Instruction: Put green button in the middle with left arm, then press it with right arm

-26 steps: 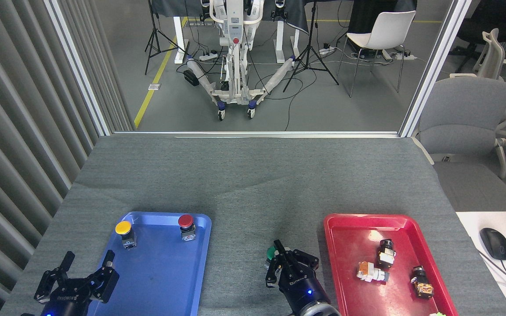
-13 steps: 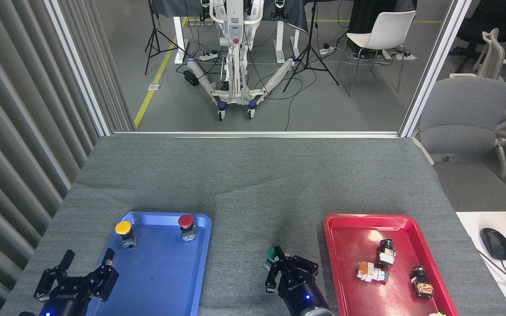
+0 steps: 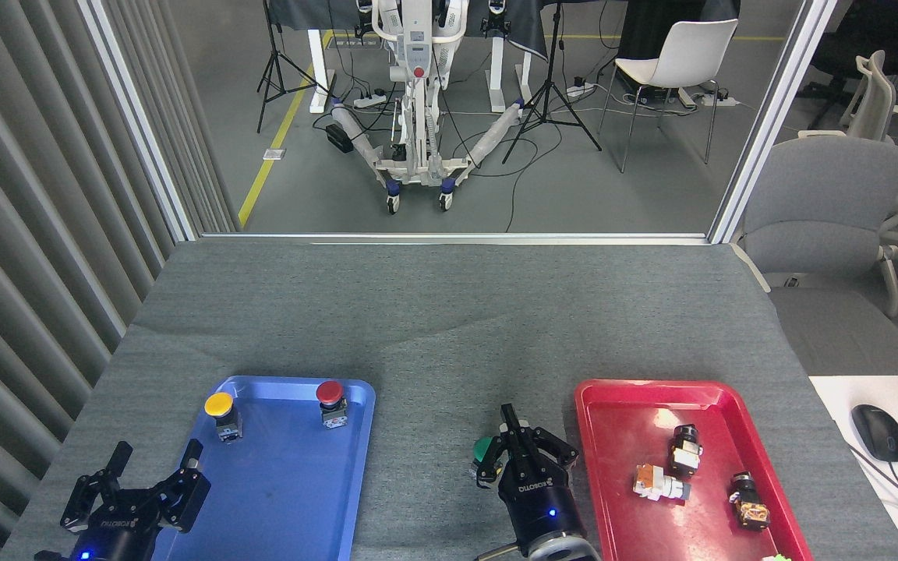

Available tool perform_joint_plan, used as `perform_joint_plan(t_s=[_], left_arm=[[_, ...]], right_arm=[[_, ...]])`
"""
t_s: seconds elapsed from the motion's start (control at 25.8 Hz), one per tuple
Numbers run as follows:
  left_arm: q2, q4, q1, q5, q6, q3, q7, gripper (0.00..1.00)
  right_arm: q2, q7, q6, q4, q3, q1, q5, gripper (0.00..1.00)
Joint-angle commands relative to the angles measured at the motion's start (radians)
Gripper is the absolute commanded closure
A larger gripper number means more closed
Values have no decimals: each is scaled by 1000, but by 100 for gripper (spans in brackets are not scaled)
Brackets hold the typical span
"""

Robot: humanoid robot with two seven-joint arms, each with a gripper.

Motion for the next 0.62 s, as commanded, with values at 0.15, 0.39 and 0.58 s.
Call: perform_joint_plan(t_s=[0.15, 0.39, 0.58], left_arm=[[0, -6, 4, -4, -6, -3, -17, 0], [0, 5, 1, -4, -2, -3, -26, 0], [0, -19, 4, -6, -13, -12, -31, 0]], right_arm=[[-56, -75, -73, -50, -183, 102, 0, 0], [-99, -72, -112, -145, -272, 159, -26, 0], [-136, -75, -115, -221, -328, 235, -120, 0]])
